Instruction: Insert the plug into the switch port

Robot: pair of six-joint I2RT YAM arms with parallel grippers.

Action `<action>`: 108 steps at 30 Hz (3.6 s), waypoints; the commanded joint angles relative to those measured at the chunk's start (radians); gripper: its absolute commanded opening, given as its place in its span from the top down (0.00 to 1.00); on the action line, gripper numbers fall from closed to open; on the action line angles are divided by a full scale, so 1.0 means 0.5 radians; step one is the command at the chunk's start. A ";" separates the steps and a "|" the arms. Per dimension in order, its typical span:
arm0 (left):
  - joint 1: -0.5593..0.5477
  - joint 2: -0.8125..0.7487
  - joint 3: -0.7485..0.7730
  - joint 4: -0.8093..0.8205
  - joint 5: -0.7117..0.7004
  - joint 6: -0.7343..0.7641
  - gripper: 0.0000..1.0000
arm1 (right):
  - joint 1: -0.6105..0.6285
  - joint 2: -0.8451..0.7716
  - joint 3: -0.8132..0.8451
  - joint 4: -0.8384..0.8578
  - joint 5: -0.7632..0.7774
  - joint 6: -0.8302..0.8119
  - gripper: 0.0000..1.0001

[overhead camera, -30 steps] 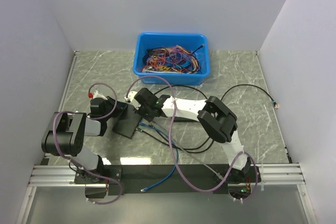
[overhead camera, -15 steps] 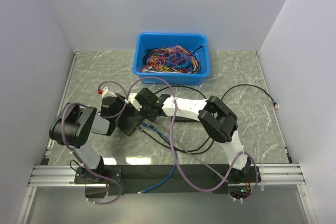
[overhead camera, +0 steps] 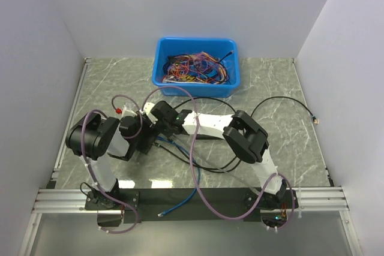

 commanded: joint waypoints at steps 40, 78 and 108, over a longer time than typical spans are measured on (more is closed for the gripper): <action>0.064 -1.958 0.036 -2.907 -0.385 0.263 0.23 | -0.246 0.111 0.214 0.298 -0.397 0.743 0.41; -0.246 -2.059 0.219 -3.909 -0.725 -0.388 0.20 | -0.353 0.329 0.327 0.191 -0.630 0.801 0.44; 0.300 -1.532 0.269 -2.785 -0.659 -0.011 0.23 | -0.323 0.289 0.232 0.133 -0.973 1.000 0.83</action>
